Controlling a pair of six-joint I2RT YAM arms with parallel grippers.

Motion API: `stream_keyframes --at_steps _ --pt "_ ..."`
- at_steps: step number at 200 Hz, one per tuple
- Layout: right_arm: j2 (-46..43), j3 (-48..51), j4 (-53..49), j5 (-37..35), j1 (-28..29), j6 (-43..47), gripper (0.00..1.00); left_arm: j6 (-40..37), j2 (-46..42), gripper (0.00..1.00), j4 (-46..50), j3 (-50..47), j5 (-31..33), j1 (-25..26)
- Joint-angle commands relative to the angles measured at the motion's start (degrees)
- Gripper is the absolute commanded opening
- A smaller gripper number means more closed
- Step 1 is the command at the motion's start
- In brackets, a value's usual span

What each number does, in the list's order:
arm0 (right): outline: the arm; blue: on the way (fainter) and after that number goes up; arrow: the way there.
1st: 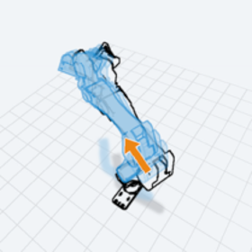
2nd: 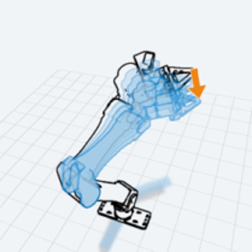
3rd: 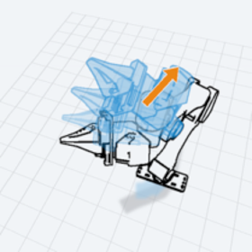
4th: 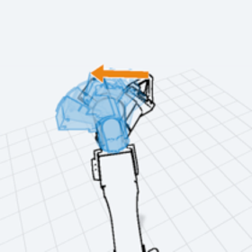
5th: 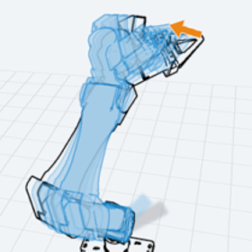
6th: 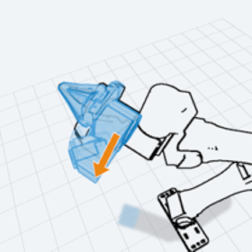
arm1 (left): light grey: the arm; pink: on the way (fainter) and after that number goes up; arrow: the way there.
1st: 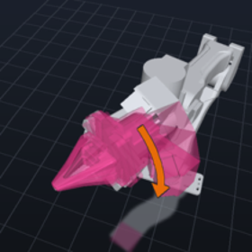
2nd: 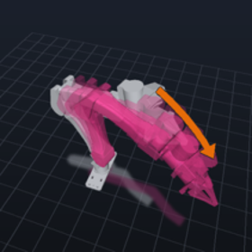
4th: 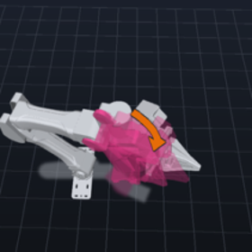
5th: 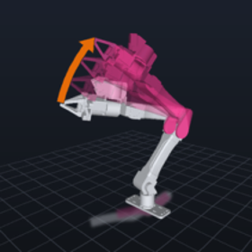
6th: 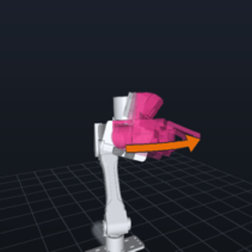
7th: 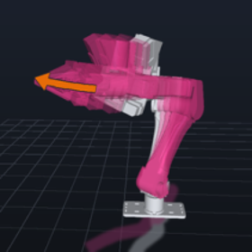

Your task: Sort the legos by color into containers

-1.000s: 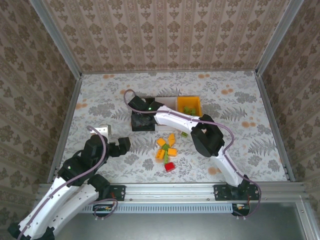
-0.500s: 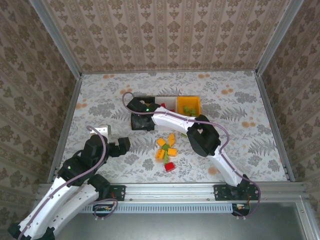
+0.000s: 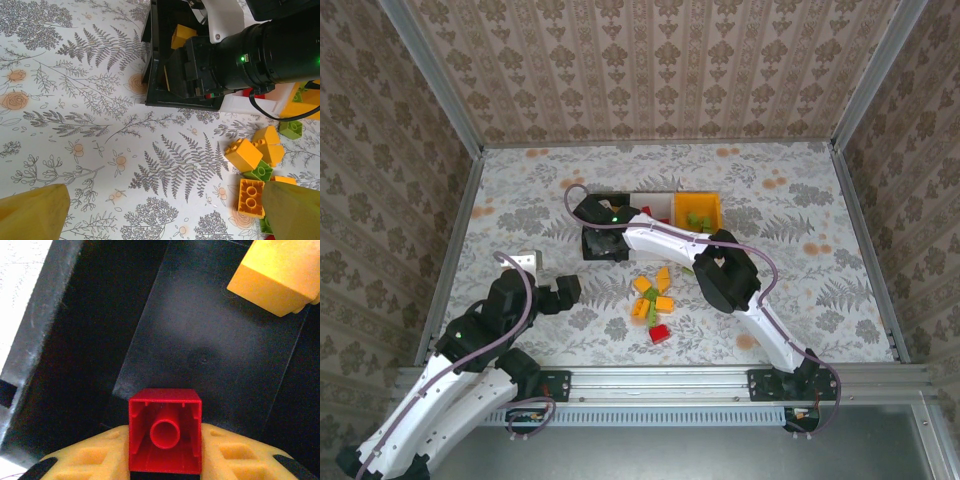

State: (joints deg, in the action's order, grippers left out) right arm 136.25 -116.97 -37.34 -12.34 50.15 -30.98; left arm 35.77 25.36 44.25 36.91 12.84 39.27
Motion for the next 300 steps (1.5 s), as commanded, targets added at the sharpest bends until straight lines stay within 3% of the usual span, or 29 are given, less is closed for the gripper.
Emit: stream_keyframes --at_steps 1,56,98,143,182,195,211,226,261,300 --pt "-1.8 -1.1 0.9 -1.9 -0.1 1.6 0.35 -0.1 -0.5 1.0 0.8 0.4 -0.5 -0.4" --pt "-10.2 3.0 5.4 -1.3 0.1 2.8 0.34 -0.3 -0.3 1.0 0.6 0.7 -0.4 -0.4" --pt "-21.0 15.7 9.2 -0.6 -0.4 0.9 0.34 -0.4 0.5 1.0 -0.9 0.0 -1.2 -0.5" --pt "-29.6 27.9 8.4 -1.1 -6.4 -1.0 0.34 -0.2 4.1 1.0 -5.4 -1.4 -3.6 -0.6" --pt "-28.8 30.2 7.7 2.4 -11.3 -0.7 0.34 -0.6 8.1 1.0 -9.4 -2.1 -6.0 -0.4" --pt "-26.8 28.8 7.0 4.0 -12.1 -0.5 0.39 -0.6 9.4 1.0 -10.6 -2.5 -7.0 -0.4" --pt "-26.2 28.4 7.0 4.1 -12.4 -0.3 0.59 -1.0 11.7 1.0 -12.1 -2.9 -8.6 -0.3" --pt "-27.7 29.6 7.6 3.9 -12.4 -0.3 0.68 -1.2 14.2 1.0 -13.0 -3.0 -9.7 -0.2" --pt "-35.2 35.4 10.0 4.0 -12.4 -0.7 0.73 -1.3 20.8 1.0 -17.6 -3.9 -10.5 3.0" --pt "-44.9 46.0 11.1 3.1 -12.4 -2.1 0.73 -2.0 33.3 0.99 -23.5 -2.5 -9.1 11.9"
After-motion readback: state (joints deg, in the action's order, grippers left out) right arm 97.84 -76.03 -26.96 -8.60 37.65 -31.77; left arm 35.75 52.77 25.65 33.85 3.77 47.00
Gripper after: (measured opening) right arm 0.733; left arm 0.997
